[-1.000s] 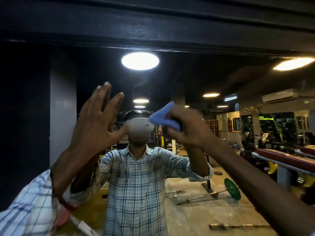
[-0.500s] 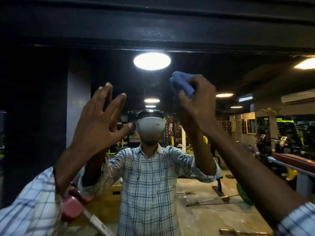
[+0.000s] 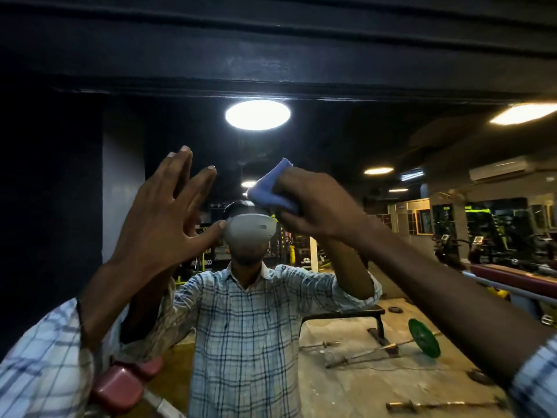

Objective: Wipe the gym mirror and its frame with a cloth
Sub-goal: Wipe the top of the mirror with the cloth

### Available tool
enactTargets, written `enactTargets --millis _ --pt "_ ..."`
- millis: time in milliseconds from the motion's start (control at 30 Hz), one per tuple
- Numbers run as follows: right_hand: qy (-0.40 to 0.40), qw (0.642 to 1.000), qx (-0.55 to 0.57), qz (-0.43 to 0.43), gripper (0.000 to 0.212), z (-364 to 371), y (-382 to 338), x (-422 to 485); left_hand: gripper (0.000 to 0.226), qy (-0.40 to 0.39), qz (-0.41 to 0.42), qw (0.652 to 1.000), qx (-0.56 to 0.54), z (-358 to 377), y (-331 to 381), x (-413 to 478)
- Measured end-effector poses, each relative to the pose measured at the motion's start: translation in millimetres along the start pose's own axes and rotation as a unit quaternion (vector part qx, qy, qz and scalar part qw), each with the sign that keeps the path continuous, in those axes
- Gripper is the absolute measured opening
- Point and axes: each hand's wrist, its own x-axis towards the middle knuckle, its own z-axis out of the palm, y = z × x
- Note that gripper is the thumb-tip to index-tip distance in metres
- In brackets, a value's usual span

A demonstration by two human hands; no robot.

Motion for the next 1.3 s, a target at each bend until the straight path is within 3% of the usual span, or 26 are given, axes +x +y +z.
enactTargets --millis 67,133,200,233,267,333,367,400,467,567,633,700,767,833,900,967,1000,1067,1133,1167,1233,1300 --pt "0.046 0.999 -0.013 0.015 0.019 -13 14 13 0.094 0.003 0.011 1.0 0.006 -1 -6 -1" --pt "0.183 0.974 -0.022 0.128 0.018 -28 36 28 0.093 0.006 0.006 1.0 0.011 -4 -12 -1" --pt "0.263 0.93 -0.031 0.253 0.021 -26 43 34 0.093 0.004 0.001 1.0 0.011 -7 -17 -2" --pt "0.263 0.93 -0.03 0.255 0.021 -17 34 36 0.094 0.002 0.001 1.0 0.011 -8 -20 -3" --pt "0.227 0.952 -0.026 0.201 0.021 -5 19 39 0.094 0.0 0.002 1.0 0.01 -9 -23 -5" --pt "0.072 0.996 -0.001 0.046 0.02 13 -9 37 0.095 0.001 -0.001 1.0 0.004 -11 -29 -7" --pt "0.016 1.0 -0.002 0.003 0.019 12 -13 38 0.095 0.003 -0.003 1.0 0.003 -12 -31 -8" --pt "0.013 1.0 -0.006 -0.004 0.019 6 -11 44 0.095 0.003 -0.003 1.0 0.004 -12 -34 -9" --pt "0.134 0.987 -0.024 0.087 0.022 -10 10 60 0.095 0.005 -0.005 1.0 0.007 -14 -37 -11" --pt "0.303 0.915 -0.025 0.267 0.036 -23 32 73 0.095 0.007 -0.009 1.0 0.009 -15 -41 -14" --pt "0.259 0.943 -0.022 0.207 0.034 -8 11 77 0.096 0.006 -0.012 1.0 0.01 -16 -43 -16" --pt "0.105 0.993 0.005 0.047 0.022 8 -17 73 0.096 0.008 -0.014 1.0 0.009 -16 -46 -17" --pt "0.026 0.999 0.0 -0.022 0.017 5 -20 75 0.096 0.007 -0.015 1.0 0.01 -17 -49 -18" --pt "0.118 0.992 -0.017 0.041 0.019 -5 0 86 0.097 0.005 -0.019 1.0 0.011 -19 -52 -20" --pt "0.254 0.949 -0.024 0.185 0.024 -13 17 93 0.096 0.005 -0.024 1.0 0.016 -21 -55 -22" --pt "0.289 0.924 -0.024 0.247 0.03 -1 8 94 0.096 0.007 -0.025 1.0 0.017 -22 -59 -24" --pt "0.25 0.944 -0.015 0.214 0.031 9 -9 93 0.096 0.007 -0.026 1.0 0.017 -23 -61 -25" --pt "0.086 0.995 0.002 0.059 0.026 31 -44 88 0.096 0.006 -0.027 1.0 0.014 -23 -63 -27" --pt "-0.01 0.999 -0.019 -0.033 0.023 33 -54 88 0.096 0.006 -0.028 0.999 0.015 -25 -66 -29" --pt "0.015 0.999 -0.026 -0.026 0.022 28 -46 93 0.095 0.005 -0.028 0.999 0.015 -26 -67 -30" --pt "0.139 0.988 -0.029 0.063 0.025 11 -22 104 0.094 0.005 -0.034 0.999 0.014 -28 -69 -32" --pt "0.264 0.943 -0.022 0.2 0.028 -1 -3 110 0.094 0.004 -0.035 0.999 0.016 -30 -72 -35"
